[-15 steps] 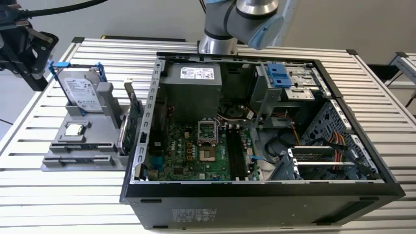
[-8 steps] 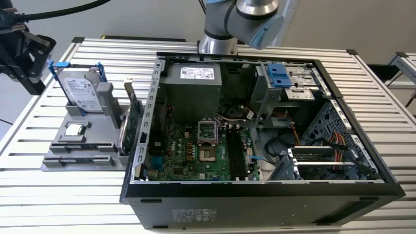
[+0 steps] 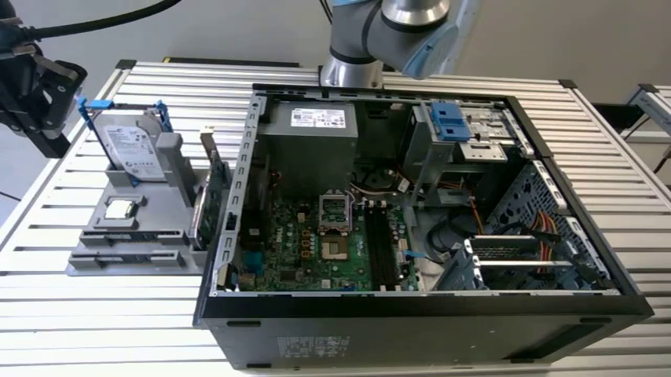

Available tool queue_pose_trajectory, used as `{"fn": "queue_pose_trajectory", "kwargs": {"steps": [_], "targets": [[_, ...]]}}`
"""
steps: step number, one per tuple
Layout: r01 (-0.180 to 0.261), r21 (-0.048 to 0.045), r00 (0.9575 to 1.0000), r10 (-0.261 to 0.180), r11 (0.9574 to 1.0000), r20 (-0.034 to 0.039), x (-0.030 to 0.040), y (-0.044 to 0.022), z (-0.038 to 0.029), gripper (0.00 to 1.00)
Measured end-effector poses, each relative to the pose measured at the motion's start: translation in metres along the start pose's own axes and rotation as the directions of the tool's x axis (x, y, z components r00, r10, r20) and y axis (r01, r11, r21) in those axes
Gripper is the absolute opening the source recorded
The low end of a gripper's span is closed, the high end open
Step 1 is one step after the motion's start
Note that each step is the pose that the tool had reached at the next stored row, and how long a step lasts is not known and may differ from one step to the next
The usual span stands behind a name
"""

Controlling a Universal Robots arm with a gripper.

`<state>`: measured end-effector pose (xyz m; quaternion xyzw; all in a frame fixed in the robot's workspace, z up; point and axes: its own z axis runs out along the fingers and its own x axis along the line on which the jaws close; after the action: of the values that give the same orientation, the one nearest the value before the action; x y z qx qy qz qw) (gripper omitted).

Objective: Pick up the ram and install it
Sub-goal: 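Reach for the ram, then pick up the ram and move it above insertion slot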

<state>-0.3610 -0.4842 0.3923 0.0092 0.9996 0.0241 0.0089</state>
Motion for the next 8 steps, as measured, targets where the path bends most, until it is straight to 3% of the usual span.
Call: {"fn": "queue_pose_trajectory", "kwargs": {"steps": [8], "targets": [[0.000,0.0000,1.0000,0.000,1.0000,0.0000,0.0000,-0.0001,0.0000,0.00]]}}
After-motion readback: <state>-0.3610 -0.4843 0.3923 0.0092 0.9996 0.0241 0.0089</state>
